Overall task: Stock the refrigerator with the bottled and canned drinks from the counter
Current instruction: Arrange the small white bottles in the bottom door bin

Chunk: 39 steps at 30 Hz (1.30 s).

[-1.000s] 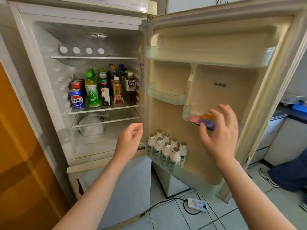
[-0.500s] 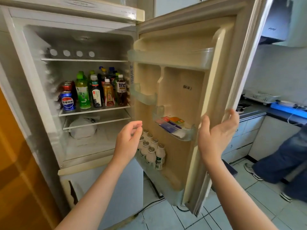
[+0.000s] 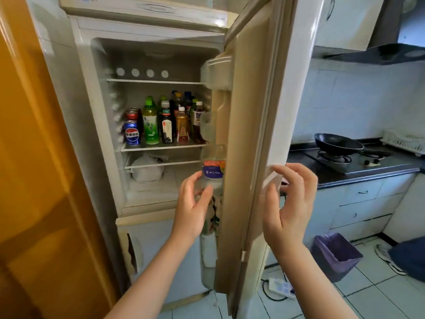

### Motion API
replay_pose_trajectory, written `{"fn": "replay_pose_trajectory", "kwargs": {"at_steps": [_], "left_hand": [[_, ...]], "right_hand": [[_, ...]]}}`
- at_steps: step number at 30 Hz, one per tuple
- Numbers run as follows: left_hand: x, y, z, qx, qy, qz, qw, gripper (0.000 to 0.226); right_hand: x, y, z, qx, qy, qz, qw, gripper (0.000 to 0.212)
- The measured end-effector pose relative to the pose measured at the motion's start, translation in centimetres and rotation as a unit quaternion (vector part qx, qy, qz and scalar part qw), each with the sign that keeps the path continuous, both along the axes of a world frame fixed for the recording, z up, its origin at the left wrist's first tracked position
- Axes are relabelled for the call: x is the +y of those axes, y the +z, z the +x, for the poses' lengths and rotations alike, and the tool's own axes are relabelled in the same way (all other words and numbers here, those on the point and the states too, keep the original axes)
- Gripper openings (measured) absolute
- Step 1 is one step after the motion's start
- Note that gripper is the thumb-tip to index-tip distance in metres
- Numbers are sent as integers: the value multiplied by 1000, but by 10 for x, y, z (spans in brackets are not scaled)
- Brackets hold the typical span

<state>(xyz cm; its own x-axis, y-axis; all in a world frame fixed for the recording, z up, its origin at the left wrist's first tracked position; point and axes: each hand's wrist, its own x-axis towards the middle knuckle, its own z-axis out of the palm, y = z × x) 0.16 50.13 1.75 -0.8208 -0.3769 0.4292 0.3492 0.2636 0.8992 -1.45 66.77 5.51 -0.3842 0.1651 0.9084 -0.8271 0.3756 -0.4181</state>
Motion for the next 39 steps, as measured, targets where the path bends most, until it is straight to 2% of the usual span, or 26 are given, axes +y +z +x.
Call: {"fn": "replay_pose_trajectory", "kwargs": {"at_steps": [7, 11, 14, 20, 25, 31, 35, 39], "left_hand": [[-37, -4, 28, -8, 53, 42, 998, 49], [-49, -4, 46, 21, 69, 38, 997, 48], [-58, -6, 49, 32, 89, 29, 995, 60], [-83, -6, 33, 32, 250, -14, 968, 69], [-120, -6, 2, -8, 417, -86, 905, 79], [-179, 5, -30, -54, 459, -63, 884, 94], [-209, 13, -60, -61, 471, -53, 878, 105], [-236, 17, -95, -85, 466, -34, 880, 122]], "right_hand": [[-58, 4, 2, 13, 176, 26, 984, 27], [-88, 1, -11, -23, 221, 92, 971, 31], [-108, -5, -34, -65, 243, 158, 955, 33], [-148, -16, -88, -135, 226, 262, 928, 49], [-179, -18, -128, -135, 204, 306, 920, 55], [-215, -17, -174, -117, 148, 301, 935, 57], [-237, -13, -202, -50, 118, 310, 942, 55], [-254, -15, -231, 12, 94, 348, 933, 58]]}}
